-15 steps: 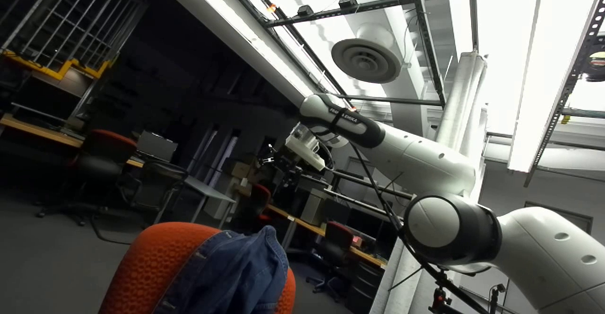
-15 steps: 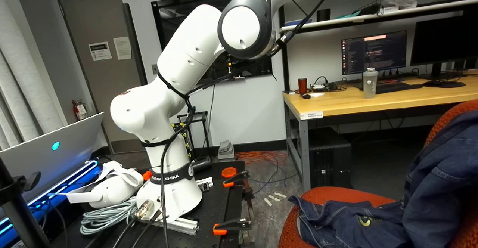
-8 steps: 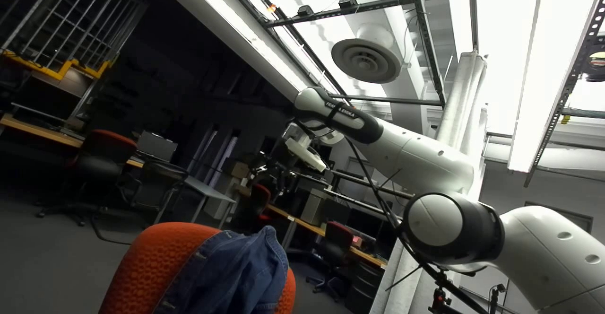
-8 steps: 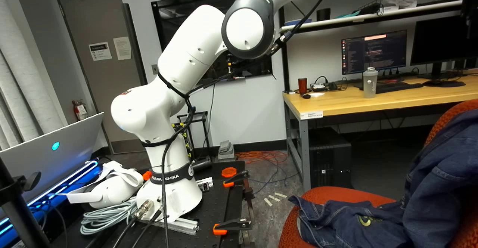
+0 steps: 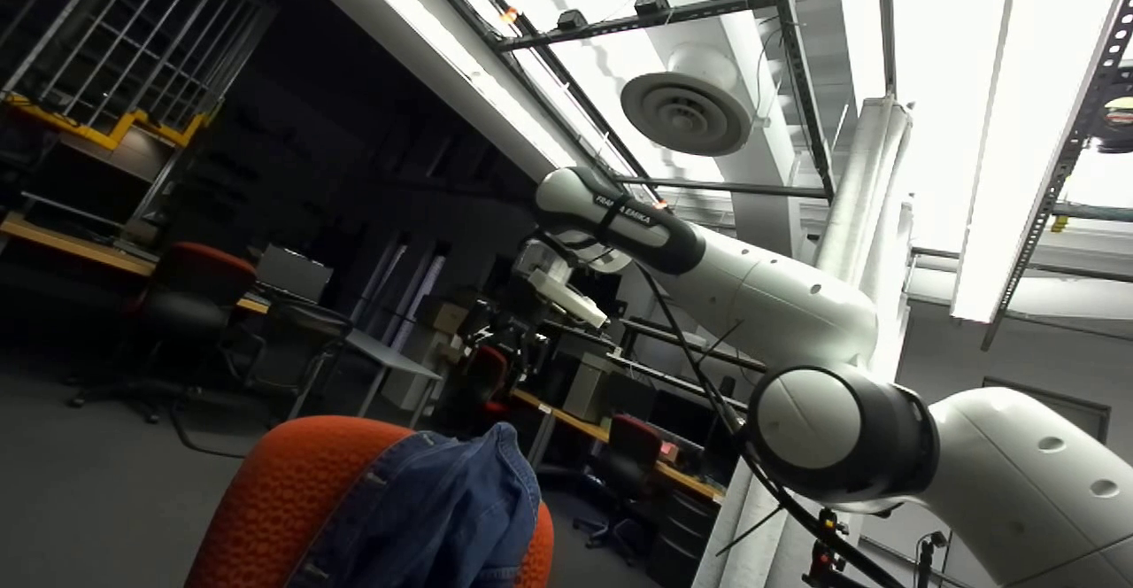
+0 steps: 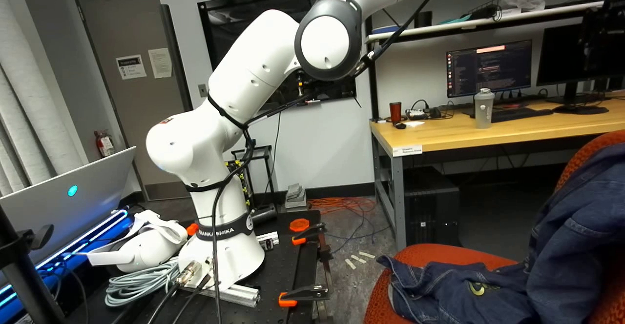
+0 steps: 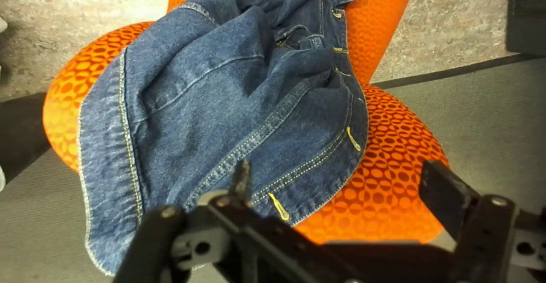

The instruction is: Hang the jean jacket on the backrest of the chair

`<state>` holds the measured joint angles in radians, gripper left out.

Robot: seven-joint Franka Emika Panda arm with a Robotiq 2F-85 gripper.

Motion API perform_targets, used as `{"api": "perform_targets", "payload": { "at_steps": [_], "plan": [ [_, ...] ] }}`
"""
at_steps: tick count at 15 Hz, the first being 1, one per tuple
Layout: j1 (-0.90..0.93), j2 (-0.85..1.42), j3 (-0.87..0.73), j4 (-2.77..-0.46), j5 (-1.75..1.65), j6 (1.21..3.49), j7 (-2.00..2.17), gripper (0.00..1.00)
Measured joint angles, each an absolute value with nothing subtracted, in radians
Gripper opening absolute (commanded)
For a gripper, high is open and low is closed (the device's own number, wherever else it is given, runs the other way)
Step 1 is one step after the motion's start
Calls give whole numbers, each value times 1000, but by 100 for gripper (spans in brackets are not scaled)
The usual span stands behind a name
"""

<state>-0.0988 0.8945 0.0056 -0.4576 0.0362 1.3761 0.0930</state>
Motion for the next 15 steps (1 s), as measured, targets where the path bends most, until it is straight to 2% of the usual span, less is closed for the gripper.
{"api": "perform_targets", "payload": {
  "at_steps": [15],
  "plan": [
    [-81, 908, 6, -453, 30, 1363, 67, 100]
  ]
}}
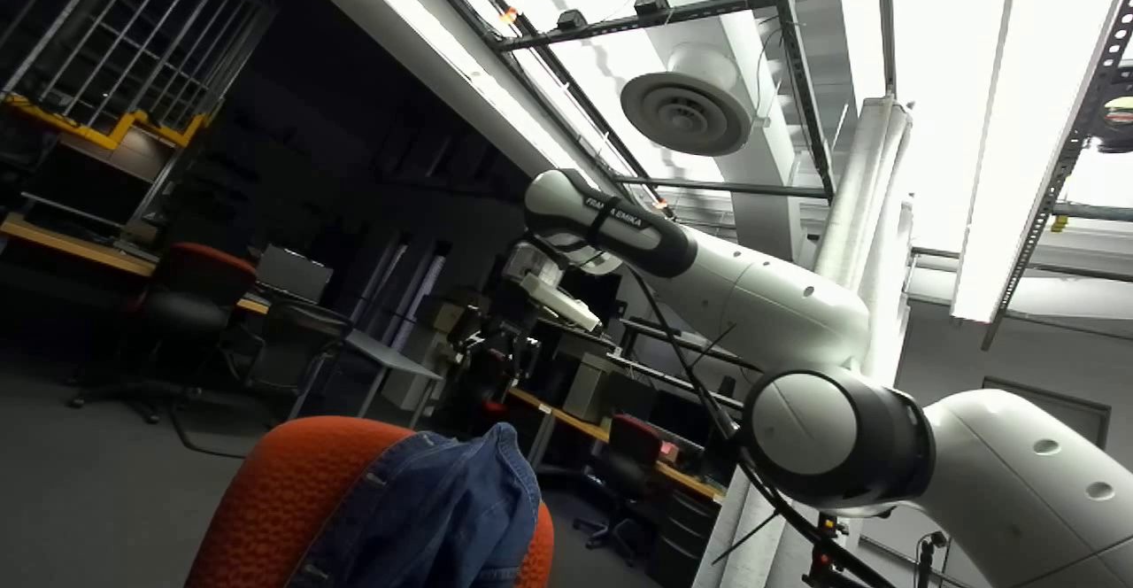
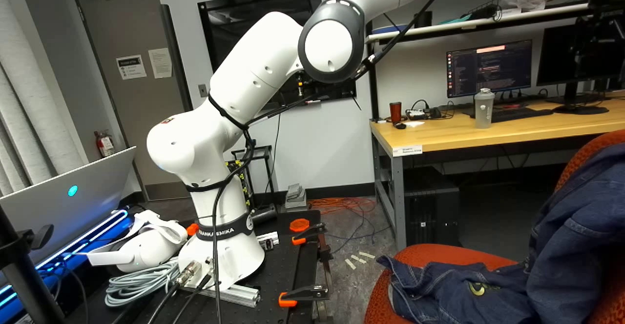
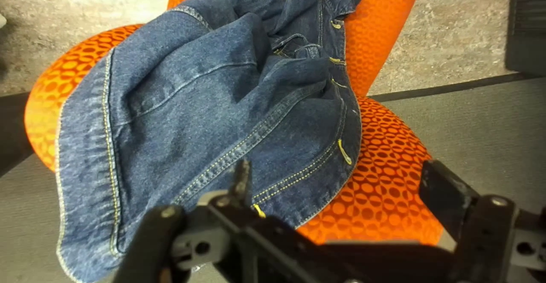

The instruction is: Hang the jean jacket on the backrest of the chair

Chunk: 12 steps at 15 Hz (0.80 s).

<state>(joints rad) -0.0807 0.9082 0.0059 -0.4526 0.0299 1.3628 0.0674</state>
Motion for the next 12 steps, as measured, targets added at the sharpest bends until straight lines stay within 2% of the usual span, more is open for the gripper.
{"api": "perform_targets", "payload": {
  "at_steps": [12],
  "plan": [
    [-160, 698, -16, -453, -11, 988, -212, 100]
  ]
}}
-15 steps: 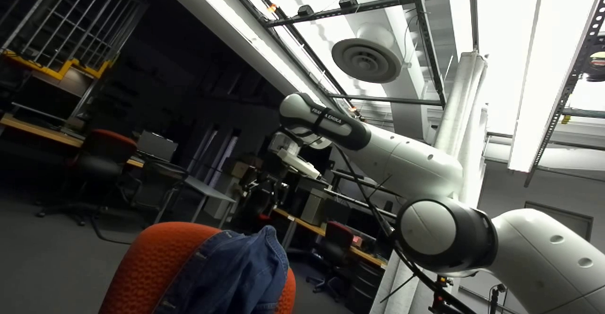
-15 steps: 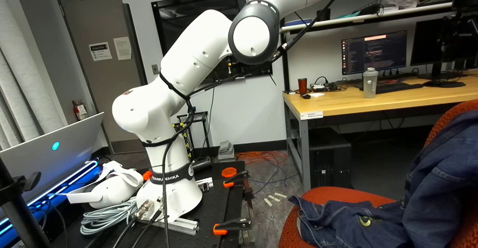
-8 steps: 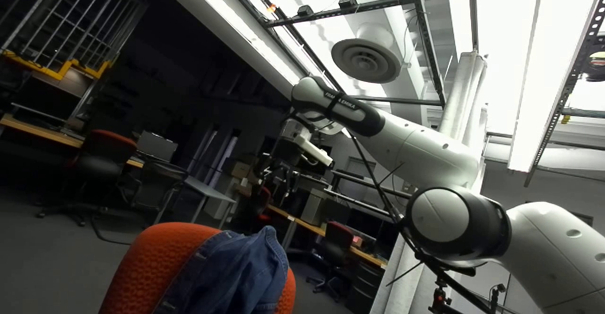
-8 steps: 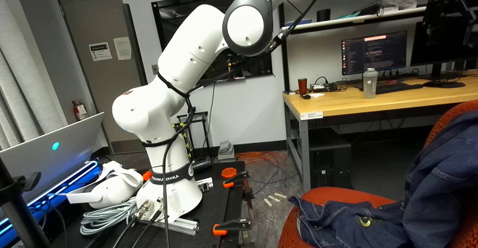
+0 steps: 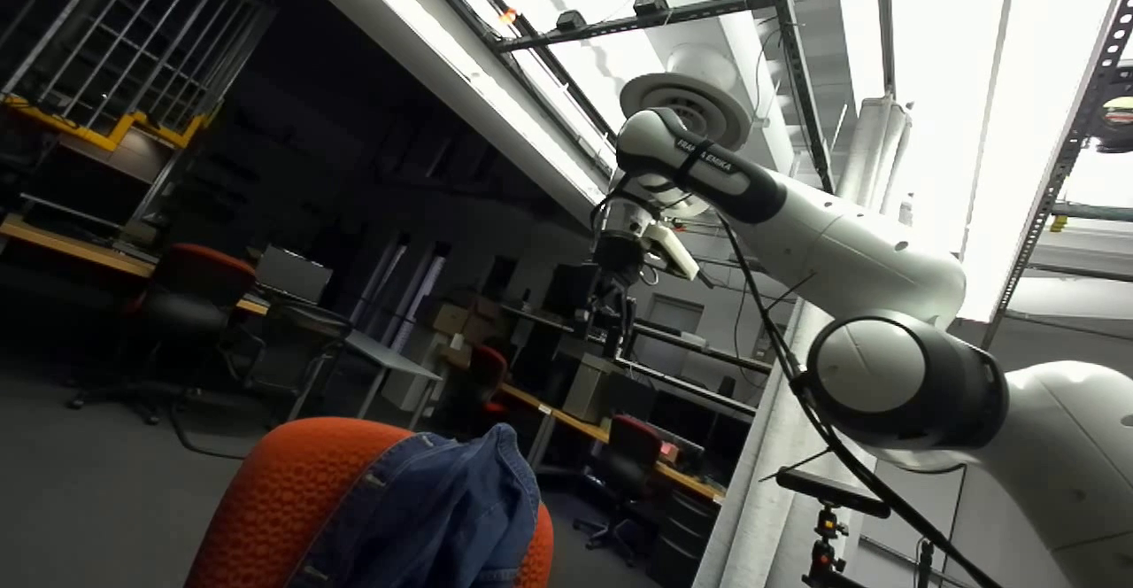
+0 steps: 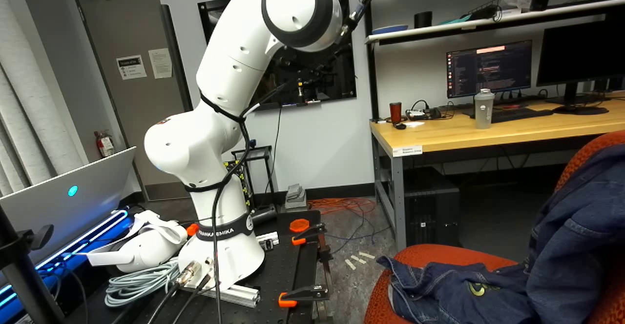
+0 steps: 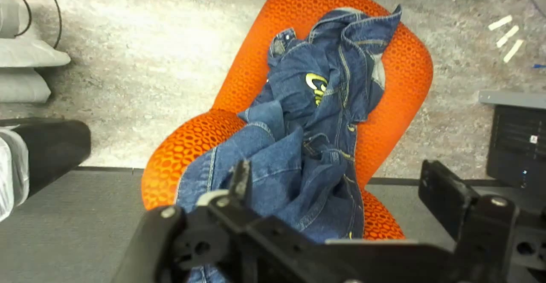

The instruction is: Hang the jean jacket on the backrest of the chair

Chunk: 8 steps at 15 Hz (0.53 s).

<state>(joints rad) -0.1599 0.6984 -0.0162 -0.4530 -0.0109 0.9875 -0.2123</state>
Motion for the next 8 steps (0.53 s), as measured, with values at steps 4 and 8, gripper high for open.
{"api": "perform_targets", "payload": {
  "at_steps": [4, 8],
  "plan": [
    [-183, 676, -13, -454, -9, 844, -288, 100],
    [-189, 642, -16, -527, -15, 833, -322, 100]
  ]
}}
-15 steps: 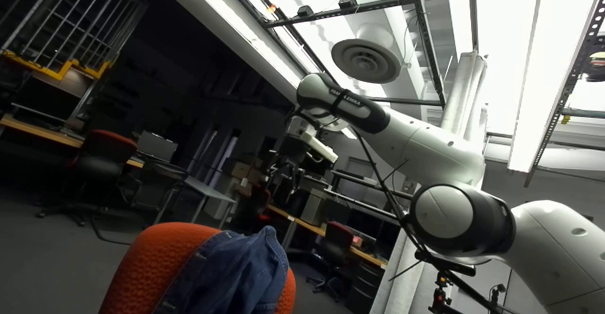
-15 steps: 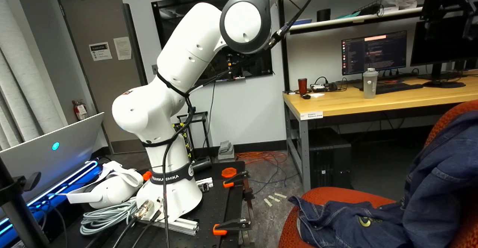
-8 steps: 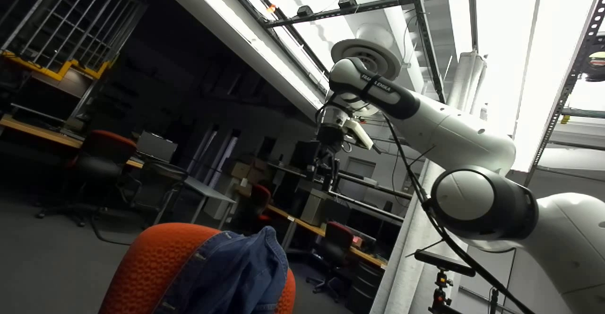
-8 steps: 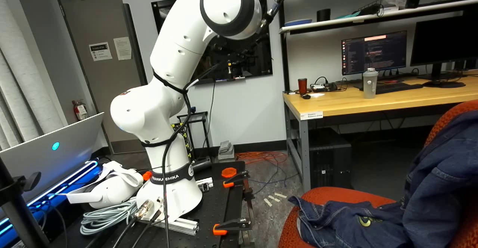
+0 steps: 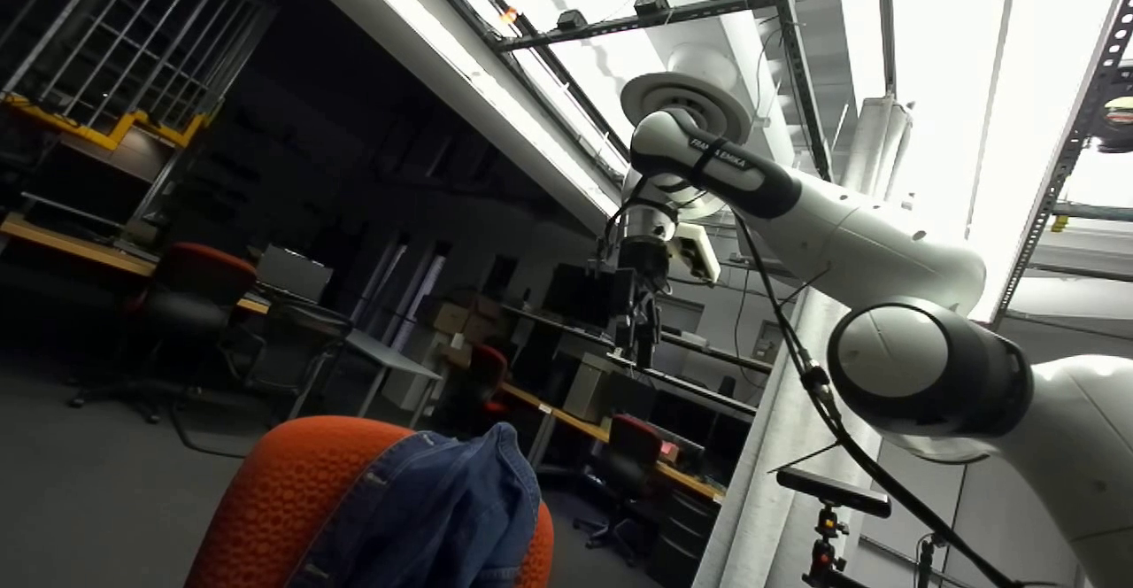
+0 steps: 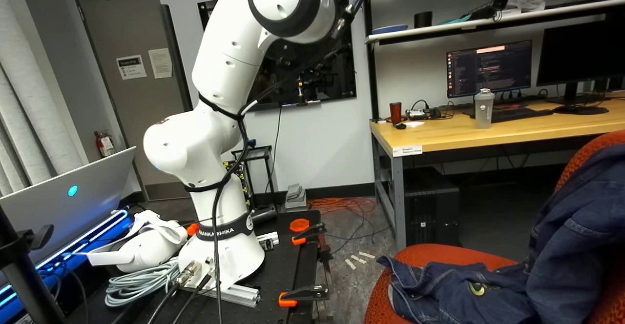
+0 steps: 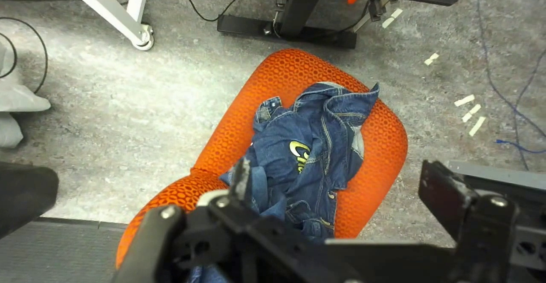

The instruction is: Hang the jean jacket on the backrest of the chair

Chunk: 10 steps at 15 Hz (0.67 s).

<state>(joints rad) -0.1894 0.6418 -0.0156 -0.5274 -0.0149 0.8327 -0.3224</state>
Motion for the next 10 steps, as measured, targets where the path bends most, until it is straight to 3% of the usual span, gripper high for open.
{"api": "perform_targets", "payload": {
  "at_steps": [10],
  "plan": [
    [-190, 648, -14, -478, -26, 834, -415, 100]
  ]
}}
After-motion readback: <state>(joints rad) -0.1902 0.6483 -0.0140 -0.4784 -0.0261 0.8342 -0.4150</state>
